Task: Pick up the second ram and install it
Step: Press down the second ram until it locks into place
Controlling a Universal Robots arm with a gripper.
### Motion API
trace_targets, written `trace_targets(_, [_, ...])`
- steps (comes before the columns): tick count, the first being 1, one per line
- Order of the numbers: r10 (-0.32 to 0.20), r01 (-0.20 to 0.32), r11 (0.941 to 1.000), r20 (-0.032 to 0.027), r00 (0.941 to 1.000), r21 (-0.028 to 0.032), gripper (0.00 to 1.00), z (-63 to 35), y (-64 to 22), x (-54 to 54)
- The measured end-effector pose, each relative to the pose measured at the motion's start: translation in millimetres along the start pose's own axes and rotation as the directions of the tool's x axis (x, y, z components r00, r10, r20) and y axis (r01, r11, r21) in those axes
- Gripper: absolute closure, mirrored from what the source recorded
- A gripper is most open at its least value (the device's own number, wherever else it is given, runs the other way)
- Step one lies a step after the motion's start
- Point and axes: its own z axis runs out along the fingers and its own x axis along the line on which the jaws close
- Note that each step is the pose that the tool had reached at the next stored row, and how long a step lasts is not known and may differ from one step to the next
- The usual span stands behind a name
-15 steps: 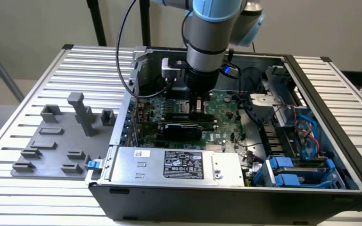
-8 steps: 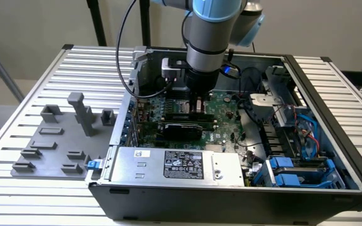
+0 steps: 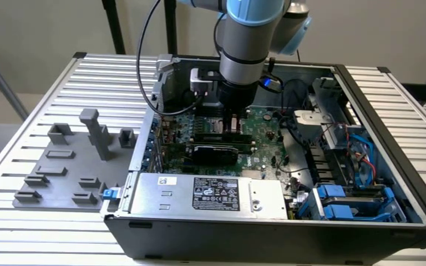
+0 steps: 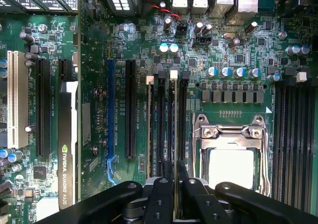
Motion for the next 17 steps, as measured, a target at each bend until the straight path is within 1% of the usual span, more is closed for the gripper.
trace_targets(7, [0.013, -0.013, 0.9999, -0.0015, 0.9999, 0.0004, 0.86, 0.0, 0.1, 0.0])
trace_targets(17, [0.016, -0.016, 0.9999, -0.0014, 0.9999, 0.0005, 0.86, 0.9, 0.3, 0.0])
